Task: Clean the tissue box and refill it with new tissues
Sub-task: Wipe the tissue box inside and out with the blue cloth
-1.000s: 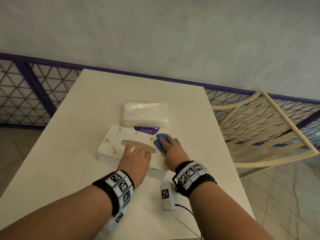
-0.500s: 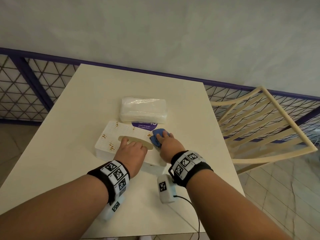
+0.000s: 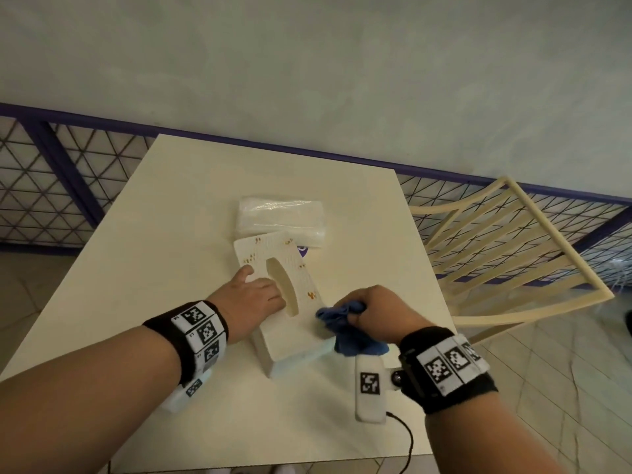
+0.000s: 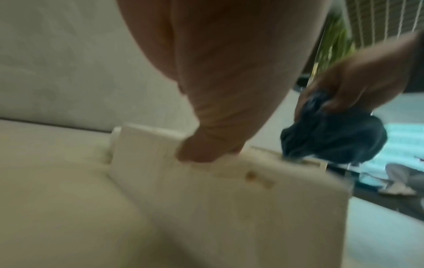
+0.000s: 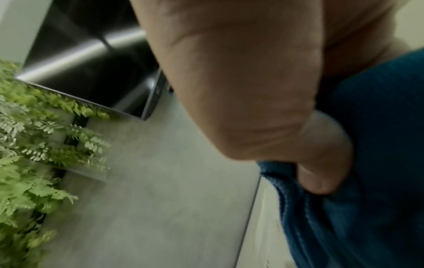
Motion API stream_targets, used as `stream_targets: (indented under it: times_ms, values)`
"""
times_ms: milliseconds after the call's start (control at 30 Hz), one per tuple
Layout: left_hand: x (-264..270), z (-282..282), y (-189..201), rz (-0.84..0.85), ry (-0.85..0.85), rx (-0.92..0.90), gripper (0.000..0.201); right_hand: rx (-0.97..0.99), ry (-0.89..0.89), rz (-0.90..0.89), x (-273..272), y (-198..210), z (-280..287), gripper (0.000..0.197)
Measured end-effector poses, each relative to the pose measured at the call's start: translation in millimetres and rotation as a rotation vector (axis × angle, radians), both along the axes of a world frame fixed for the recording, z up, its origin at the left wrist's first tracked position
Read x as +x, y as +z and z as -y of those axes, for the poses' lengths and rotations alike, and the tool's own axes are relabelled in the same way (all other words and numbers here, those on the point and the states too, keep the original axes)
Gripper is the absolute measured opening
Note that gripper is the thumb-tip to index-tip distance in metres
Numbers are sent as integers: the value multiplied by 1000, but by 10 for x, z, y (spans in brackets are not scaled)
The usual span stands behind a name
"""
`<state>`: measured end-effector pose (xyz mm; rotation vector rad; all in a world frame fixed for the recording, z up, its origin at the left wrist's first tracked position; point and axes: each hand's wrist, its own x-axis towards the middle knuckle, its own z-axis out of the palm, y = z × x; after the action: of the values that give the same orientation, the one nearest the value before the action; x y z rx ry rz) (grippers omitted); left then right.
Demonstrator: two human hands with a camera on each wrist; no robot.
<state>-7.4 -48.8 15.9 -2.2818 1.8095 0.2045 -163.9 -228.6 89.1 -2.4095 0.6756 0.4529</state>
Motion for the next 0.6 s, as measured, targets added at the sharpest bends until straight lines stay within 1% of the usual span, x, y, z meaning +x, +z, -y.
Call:
stream_targets:
  times_ms: [67,167,200,233,267,300,333,367,400,467,600]
  values:
    - [-18,-23,58,-4,49,17,54,-21,-93,68,-27,13,110,30]
    - [-265,-7,83,-93,181,-13,51,-33,-234,234,30,-62,160,29]
    - [-372,17,66,-124,218,-11,56,-35,-250,271,74,-103,118,28]
    - [-469,45,41,-140,246,-4,65,-49,-215,256,123,-166,46,29]
    - [-549,77,11,-135,263,5,71,-81,-110,181,162,-257,-57,33]
    - [-603,103,-26,-122,273,7,72,-102,30,70,199,-373,-170,40]
    - [-636,122,-55,-118,285,-8,67,-120,159,-42,224,-501,-271,48]
    - [-649,133,-85,-125,300,-27,61,-139,247,-113,252,-615,-334,54]
    - [-648,142,-101,-136,313,-46,56,-152,275,-138,304,-698,-346,58]
    - [-631,150,-103,-152,326,-52,52,-184,281,-116,507,-786,-261,60]
    - [-583,169,-77,-148,311,-45,51,-230,327,-151,1003,-756,-120,59]
